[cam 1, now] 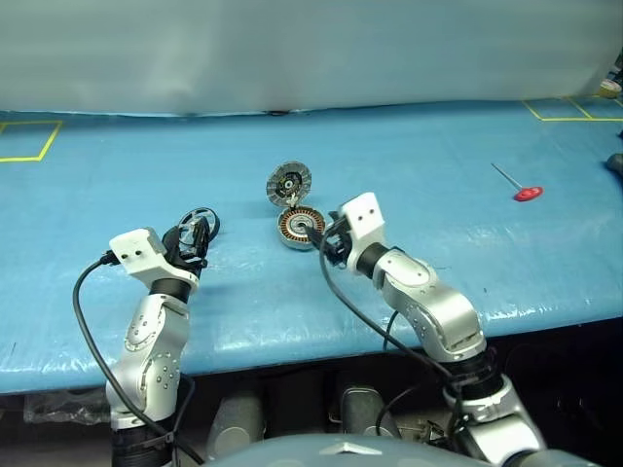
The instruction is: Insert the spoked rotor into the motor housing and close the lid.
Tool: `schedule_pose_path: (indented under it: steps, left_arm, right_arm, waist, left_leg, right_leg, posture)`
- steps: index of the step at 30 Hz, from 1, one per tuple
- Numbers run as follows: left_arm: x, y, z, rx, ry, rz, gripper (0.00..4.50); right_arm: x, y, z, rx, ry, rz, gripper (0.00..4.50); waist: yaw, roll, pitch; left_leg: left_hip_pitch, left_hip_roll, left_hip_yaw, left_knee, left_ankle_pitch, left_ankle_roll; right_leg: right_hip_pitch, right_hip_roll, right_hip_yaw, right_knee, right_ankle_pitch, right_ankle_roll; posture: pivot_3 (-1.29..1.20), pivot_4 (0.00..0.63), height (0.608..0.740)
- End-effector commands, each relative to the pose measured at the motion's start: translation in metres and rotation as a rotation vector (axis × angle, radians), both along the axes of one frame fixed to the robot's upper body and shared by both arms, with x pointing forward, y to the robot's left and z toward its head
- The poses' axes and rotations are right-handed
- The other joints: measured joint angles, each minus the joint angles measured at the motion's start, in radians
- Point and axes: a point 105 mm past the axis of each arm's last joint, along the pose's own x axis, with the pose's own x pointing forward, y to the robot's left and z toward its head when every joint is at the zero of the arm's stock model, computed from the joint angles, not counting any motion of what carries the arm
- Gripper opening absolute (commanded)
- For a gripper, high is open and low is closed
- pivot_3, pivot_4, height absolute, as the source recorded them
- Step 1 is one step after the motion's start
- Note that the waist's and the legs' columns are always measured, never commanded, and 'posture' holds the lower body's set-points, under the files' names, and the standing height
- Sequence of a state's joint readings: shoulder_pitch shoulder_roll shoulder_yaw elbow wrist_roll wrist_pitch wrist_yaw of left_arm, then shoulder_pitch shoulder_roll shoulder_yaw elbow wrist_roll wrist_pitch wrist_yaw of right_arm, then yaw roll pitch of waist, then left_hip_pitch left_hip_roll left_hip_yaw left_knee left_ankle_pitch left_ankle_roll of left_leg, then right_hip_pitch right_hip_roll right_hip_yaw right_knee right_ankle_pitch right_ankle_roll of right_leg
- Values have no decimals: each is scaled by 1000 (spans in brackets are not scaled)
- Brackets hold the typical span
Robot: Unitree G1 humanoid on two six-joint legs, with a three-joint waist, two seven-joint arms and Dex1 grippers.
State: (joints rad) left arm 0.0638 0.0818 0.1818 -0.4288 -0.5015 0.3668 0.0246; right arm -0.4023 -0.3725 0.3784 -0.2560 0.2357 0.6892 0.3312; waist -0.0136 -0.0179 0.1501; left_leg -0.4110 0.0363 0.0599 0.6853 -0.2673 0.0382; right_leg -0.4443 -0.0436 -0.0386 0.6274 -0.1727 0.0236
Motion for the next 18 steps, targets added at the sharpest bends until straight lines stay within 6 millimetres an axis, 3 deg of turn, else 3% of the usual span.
schedule_pose_path:
  steps: [1,7,12,18]
  left_arm:
    - [-1,-3,9,38,-37,-11,3187]
    - [-11,-12,3,242,-22,-81,3187]
    - [-21,-26,1,431,-64,-177,3187]
    - [-35,-41,1,506,-138,-261,3187]
  right_arm:
    - [0,12,3,-151,-36,164,3131]
    - [9,19,0,-447,-88,402,3131]
    - [20,26,3,-564,-111,508,3131]
    - [26,32,3,-630,-123,576,3131]
  waist:
    - [0,0,0]
    - [1,0,0]
    - [3,0,0]
    - [3,0,0]
  left_leg:
    - [0,0,0,0,0,0]
    - [0,-1,0,-1,0,0]
    - [-1,0,0,-1,0,0]
    - [-1,3,0,-2,0,0]
  right_leg:
    - [0,0,0,0,0,0]
    - [0,1,0,0,-1,-1]
    - [-1,0,-1,0,-1,-2]
    - [-1,-1,-1,0,1,-4]
  posture:
    - [0,150,740]
    - [0,150,740]
    - [0,150,740]
    - [0,150,740]
